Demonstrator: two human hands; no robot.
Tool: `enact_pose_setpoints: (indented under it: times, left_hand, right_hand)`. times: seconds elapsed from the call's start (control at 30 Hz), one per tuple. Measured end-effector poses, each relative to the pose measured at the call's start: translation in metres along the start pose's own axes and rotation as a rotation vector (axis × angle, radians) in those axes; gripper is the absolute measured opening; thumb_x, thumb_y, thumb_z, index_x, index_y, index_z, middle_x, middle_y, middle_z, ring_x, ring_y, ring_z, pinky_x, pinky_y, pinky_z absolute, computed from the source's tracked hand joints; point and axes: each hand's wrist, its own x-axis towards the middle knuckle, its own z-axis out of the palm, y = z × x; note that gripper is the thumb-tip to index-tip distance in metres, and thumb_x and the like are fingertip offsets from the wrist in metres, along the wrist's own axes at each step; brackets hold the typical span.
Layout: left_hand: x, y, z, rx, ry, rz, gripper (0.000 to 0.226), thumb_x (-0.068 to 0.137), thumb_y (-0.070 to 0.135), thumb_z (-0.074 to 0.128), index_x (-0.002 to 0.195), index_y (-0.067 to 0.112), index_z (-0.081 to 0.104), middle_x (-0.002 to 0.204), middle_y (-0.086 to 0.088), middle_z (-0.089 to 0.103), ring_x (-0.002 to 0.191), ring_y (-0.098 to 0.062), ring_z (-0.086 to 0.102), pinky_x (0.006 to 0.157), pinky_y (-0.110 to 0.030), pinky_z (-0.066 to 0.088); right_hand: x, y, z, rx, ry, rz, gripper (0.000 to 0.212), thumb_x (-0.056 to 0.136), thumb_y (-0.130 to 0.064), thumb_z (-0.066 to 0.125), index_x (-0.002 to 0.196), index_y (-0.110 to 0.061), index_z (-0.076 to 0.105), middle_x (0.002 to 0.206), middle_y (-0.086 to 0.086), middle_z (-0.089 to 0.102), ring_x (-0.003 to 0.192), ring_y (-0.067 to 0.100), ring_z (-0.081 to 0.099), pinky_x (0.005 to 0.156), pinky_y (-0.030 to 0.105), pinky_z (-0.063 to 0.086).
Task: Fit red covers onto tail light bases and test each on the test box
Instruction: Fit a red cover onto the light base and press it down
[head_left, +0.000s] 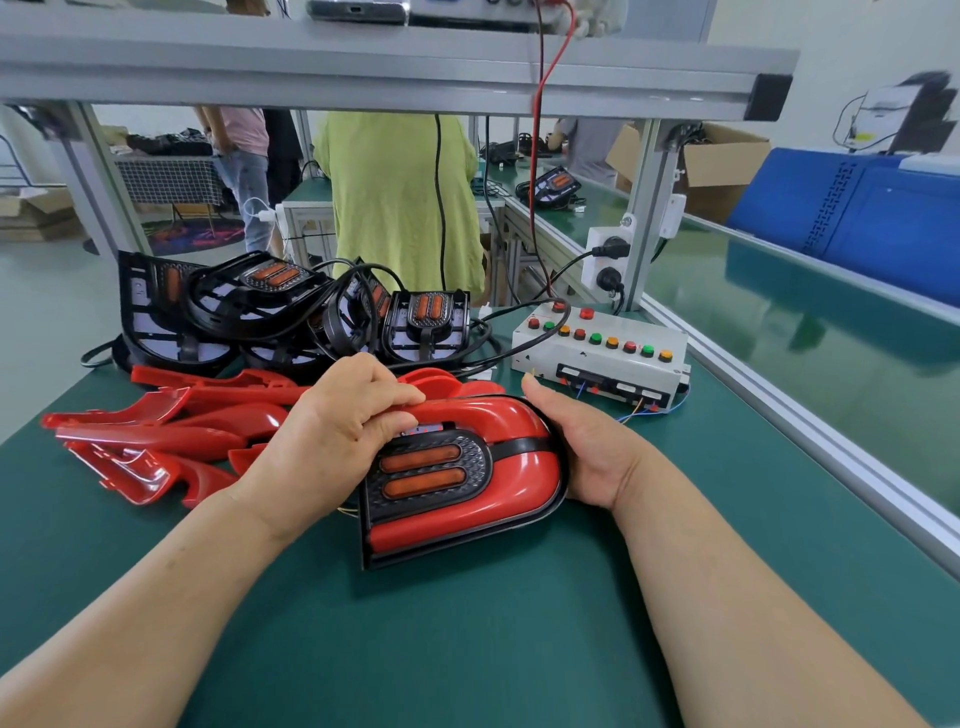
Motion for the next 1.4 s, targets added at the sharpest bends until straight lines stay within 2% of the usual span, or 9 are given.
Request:
enact_pose_setpoints:
  times: [0.13, 0.33, 0.5, 0.67, 0.83, 1.0, 1.13, 1.27, 1.4]
  left_hand:
    - [-0.001, 0.003, 0.003, 0.021, 0.007, 0.011, 0.022, 0.091, 0.008, 0.067, 0.112, 0.009, 0.073, 0.096, 0.004, 0.057, 0.097, -0.012, 0.058, 0.089, -0.018, 0.046]
    - [0.0, 0.004, -0.001, 0.004, 0.009, -0.002, 0.02, 0.091, 0.007, 0.066, 0.11, 0.01, 0.074, 0.095, 0.004, 0.058, 0.096, -0.013, 0.058, 0.087, -0.017, 0.045]
    - [-0.002, 0.003, -0.005, 0.02, 0.011, -0.013, 0.021, 0.09, 0.005, 0.067, 0.11, 0.009, 0.074, 0.094, 0.002, 0.059, 0.096, -0.012, 0.058, 0.087, -0.015, 0.044]
    - [-0.002, 0.007, -0.004, 0.025, 0.014, -0.001, 0.021, 0.089, 0.005, 0.068, 0.109, 0.009, 0.074, 0.094, 0.002, 0.058, 0.095, -0.011, 0.058, 0.086, -0.009, 0.041]
    - [-0.002, 0.008, -0.004, 0.043, 0.003, 0.023, 0.021, 0.089, 0.005, 0.069, 0.109, 0.007, 0.074, 0.094, 0.001, 0.058, 0.096, -0.012, 0.058, 0.087, -0.01, 0.042]
    - [-0.003, 0.008, -0.003, 0.01, -0.001, -0.016, 0.022, 0.09, 0.006, 0.068, 0.11, 0.009, 0.074, 0.095, 0.003, 0.059, 0.096, -0.013, 0.059, 0.087, -0.015, 0.046]
    - [-0.004, 0.008, -0.003, -0.002, 0.007, -0.03, 0.021, 0.09, 0.007, 0.068, 0.11, 0.011, 0.074, 0.096, 0.004, 0.058, 0.096, -0.012, 0.059, 0.087, -0.015, 0.045]
    - [-0.006, 0.013, -0.005, 0.0, 0.01, -0.021, 0.021, 0.09, 0.011, 0.068, 0.11, 0.012, 0.074, 0.096, 0.006, 0.058, 0.097, -0.011, 0.058, 0.087, -0.013, 0.044]
    - [-0.006, 0.016, -0.006, 0.015, 0.018, -0.004, 0.022, 0.089, 0.013, 0.068, 0.11, 0.009, 0.074, 0.094, 0.005, 0.057, 0.095, -0.011, 0.058, 0.086, -0.01, 0.043]
  right_hand:
    - [-0.001, 0.0, 0.003, -0.008, 0.008, 0.0, 0.046, 0.08, -0.051, 0.064, 0.106, -0.013, 0.074, 0.108, 0.014, 0.074, 0.09, 0.025, 0.073, 0.075, 0.039, 0.061]
    - [-0.003, -0.002, 0.004, 0.003, 0.012, 0.002, 0.043, 0.08, -0.048, 0.064, 0.103, -0.014, 0.075, 0.105, 0.013, 0.075, 0.089, 0.024, 0.073, 0.076, 0.038, 0.061]
    - [-0.003, -0.002, 0.003, 0.022, 0.041, 0.033, 0.05, 0.086, -0.047, 0.061, 0.119, -0.01, 0.069, 0.107, 0.012, 0.073, 0.09, 0.025, 0.072, 0.078, 0.039, 0.061]
    - [-0.003, -0.001, 0.002, -0.006, 0.057, 0.022, 0.035, 0.094, -0.042, 0.057, 0.107, -0.013, 0.072, 0.099, 0.01, 0.075, 0.086, 0.024, 0.073, 0.078, 0.039, 0.061]
    - [-0.003, -0.001, 0.002, -0.031, 0.072, 0.013, 0.034, 0.096, -0.04, 0.055, 0.104, -0.012, 0.072, 0.095, 0.01, 0.076, 0.083, 0.023, 0.073, 0.075, 0.037, 0.061]
    - [-0.005, -0.002, 0.004, -0.038, 0.024, -0.006, 0.044, 0.085, -0.049, 0.06, 0.105, -0.012, 0.073, 0.103, 0.013, 0.074, 0.089, 0.025, 0.072, 0.078, 0.038, 0.061]
    - [-0.006, -0.002, 0.007, -0.075, -0.03, -0.049, 0.05, 0.082, -0.033, 0.066, 0.118, 0.0, 0.067, 0.12, 0.026, 0.066, 0.1, 0.034, 0.066, 0.09, 0.047, 0.056]
    - [-0.005, -0.001, 0.007, -0.073, -0.038, -0.08, 0.032, 0.078, -0.026, 0.069, 0.103, -0.005, 0.072, 0.103, 0.021, 0.072, 0.085, 0.028, 0.07, 0.083, 0.045, 0.058]
    - [-0.005, -0.001, 0.006, -0.075, -0.043, -0.08, 0.035, 0.078, -0.027, 0.07, 0.105, -0.006, 0.072, 0.105, 0.021, 0.071, 0.088, 0.03, 0.07, 0.087, 0.047, 0.057]
